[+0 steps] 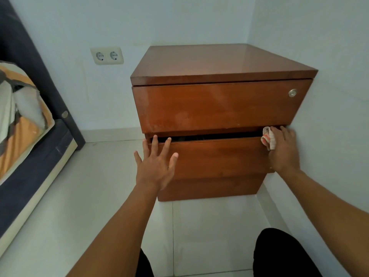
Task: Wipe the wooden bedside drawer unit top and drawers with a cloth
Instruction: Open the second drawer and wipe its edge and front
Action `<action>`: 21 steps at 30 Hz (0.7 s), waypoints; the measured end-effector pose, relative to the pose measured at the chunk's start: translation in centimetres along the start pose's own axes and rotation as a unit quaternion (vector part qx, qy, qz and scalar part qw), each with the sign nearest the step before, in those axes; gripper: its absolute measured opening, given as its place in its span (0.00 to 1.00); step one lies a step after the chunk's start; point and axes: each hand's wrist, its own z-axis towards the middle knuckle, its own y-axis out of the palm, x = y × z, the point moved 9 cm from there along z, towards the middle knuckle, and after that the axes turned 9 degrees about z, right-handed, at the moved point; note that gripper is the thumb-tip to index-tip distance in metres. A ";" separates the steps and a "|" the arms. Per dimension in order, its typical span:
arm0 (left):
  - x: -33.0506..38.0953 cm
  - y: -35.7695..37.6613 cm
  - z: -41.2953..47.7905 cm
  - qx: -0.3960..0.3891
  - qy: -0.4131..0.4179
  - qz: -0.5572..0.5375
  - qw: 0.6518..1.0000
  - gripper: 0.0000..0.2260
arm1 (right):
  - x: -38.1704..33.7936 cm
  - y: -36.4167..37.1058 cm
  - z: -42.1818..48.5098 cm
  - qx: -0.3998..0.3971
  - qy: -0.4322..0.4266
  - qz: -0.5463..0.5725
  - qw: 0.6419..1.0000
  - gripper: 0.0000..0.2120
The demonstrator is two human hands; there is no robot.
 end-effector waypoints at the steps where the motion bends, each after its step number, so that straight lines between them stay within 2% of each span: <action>1: 0.0 0.0 0.0 0.001 0.002 -0.002 1.000 0.33 | -0.5 -0.3 -0.4 0.025 0.024 0.031 0.999 0.33; 2: 0.0 0.1 -0.1 0.001 0.004 -0.006 1.000 0.32 | -1.9 -0.4 -1.2 0.050 0.030 0.063 0.996 0.35; 4: 0.0 0.1 -0.1 0.003 0.006 -0.018 1.000 0.32 | -7.5 1.4 -4.3 0.069 -0.039 0.098 0.992 0.36; 8: 0.1 0.1 -0.2 0.013 0.005 -0.025 1.000 0.34 | -19.1 11.9 -11.1 -0.050 -0.193 0.062 0.978 0.39; 10: 0.0 0.2 -0.2 0.024 0.008 -0.020 0.999 0.34 | -21.0 16.3 -12.3 -0.059 -0.206 0.005 0.977 0.37; 13: 0.0 0.2 -0.2 0.041 0.004 -0.019 0.999 0.34 | -19.8 18.5 -12.0 -0.043 -0.180 0.004 0.983 0.33; 17: 0.2 0.2 -0.5 0.063 -0.006 -0.036 0.997 0.33 | -15.6 18.0 -11.3 -0.030 -0.209 0.002 0.978 0.35; 21: 0.2 0.4 -0.3 0.066 -0.011 -0.025 0.997 0.33 | -8.6 15.3 -9.0 0.012 -0.131 -0.002 0.991 0.37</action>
